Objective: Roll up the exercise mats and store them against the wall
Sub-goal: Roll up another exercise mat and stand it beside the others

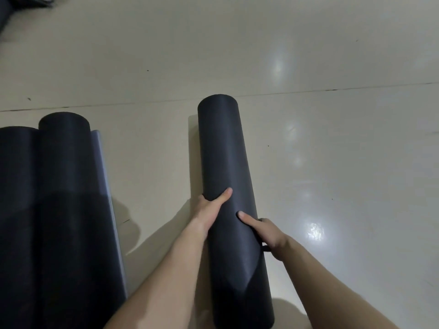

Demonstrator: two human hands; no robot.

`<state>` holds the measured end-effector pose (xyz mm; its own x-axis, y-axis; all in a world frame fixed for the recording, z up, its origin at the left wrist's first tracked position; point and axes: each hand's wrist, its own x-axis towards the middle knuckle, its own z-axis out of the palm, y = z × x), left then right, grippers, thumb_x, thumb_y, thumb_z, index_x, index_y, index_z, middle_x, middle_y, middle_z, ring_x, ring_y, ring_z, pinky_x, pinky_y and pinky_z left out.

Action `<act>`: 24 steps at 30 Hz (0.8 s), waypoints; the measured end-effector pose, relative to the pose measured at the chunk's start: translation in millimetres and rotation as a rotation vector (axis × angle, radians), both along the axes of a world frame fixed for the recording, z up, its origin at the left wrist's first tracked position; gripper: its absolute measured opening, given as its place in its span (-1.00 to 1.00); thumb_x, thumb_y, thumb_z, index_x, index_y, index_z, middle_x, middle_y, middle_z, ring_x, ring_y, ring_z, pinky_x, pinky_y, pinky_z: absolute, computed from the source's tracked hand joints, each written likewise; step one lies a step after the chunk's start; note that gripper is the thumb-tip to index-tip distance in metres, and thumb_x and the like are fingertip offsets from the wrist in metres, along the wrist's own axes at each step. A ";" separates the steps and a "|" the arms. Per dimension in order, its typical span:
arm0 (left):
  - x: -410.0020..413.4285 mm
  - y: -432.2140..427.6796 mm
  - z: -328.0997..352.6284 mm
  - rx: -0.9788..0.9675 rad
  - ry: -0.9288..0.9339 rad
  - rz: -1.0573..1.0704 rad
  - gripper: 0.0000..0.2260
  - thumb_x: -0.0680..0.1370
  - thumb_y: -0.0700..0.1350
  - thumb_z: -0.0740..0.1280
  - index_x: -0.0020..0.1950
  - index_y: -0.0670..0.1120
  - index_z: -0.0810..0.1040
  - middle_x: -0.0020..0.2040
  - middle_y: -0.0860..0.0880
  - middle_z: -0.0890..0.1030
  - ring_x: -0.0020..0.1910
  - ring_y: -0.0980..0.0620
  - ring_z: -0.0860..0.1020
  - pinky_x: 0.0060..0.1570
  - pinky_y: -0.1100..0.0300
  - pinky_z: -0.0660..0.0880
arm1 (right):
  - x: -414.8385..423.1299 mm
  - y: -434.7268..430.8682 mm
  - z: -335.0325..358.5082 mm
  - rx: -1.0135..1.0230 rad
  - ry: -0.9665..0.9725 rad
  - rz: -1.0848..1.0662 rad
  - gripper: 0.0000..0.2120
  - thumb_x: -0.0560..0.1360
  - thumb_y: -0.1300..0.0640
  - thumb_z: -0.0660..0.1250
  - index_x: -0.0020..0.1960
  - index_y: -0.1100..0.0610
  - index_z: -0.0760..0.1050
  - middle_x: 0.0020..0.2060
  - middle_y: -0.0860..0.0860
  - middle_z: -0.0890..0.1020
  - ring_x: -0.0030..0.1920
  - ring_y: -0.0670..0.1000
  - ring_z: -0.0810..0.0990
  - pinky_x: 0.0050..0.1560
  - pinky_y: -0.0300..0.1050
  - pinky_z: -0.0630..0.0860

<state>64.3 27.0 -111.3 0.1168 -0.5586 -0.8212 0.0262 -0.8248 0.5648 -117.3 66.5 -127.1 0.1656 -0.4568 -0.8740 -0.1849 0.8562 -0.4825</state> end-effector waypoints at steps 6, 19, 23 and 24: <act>16.9 24.9 -3.5 -0.020 0.154 0.007 -0.17 0.29 0.21 0.63 0.42 -0.10 0.43 0.23 -0.02 0.67 0.12 -0.01 0.68 0.00 0.12 0.61 | 13.7 2.4 6.4 0.045 -0.077 -0.085 -0.36 0.34 -0.36 0.54 0.19 0.09 0.61 0.01 -0.04 0.73 -0.02 -0.03 0.71 -0.13 -0.22 0.55; -38.0 -98.8 29.6 -0.196 0.131 -0.039 -0.49 0.42 -0.02 0.58 0.31 -0.15 0.57 0.13 -0.07 0.72 0.03 -0.01 0.72 -0.12 0.20 0.64 | -15.2 -82.5 42.0 -0.120 -0.011 -0.548 -0.37 0.30 -0.23 0.63 0.13 0.24 0.66 -0.09 0.07 0.79 -0.08 0.09 0.78 -0.03 0.00 0.71; -56.7 -104.6 121.2 -0.171 0.128 -0.186 -0.44 0.44 -0.04 0.57 0.38 -0.16 0.51 0.19 -0.09 0.69 0.05 0.00 0.71 -0.06 0.21 0.65 | -28.3 -73.1 148.6 -0.040 -0.030 -0.739 -0.45 0.35 -0.13 0.63 0.09 0.29 0.65 -0.11 0.09 0.78 -0.08 0.11 0.78 -0.01 0.02 0.71; -61.4 -103.6 150.6 -0.161 0.128 -0.226 -0.47 0.45 -0.04 0.56 0.36 -0.15 0.52 0.19 -0.09 0.69 0.05 0.00 0.71 -0.03 0.20 0.65 | -31.2 -68.4 178.1 -0.022 -0.034 -0.787 -0.48 0.36 -0.10 0.63 0.07 0.30 0.66 -0.11 0.10 0.78 -0.08 0.11 0.78 0.01 0.02 0.71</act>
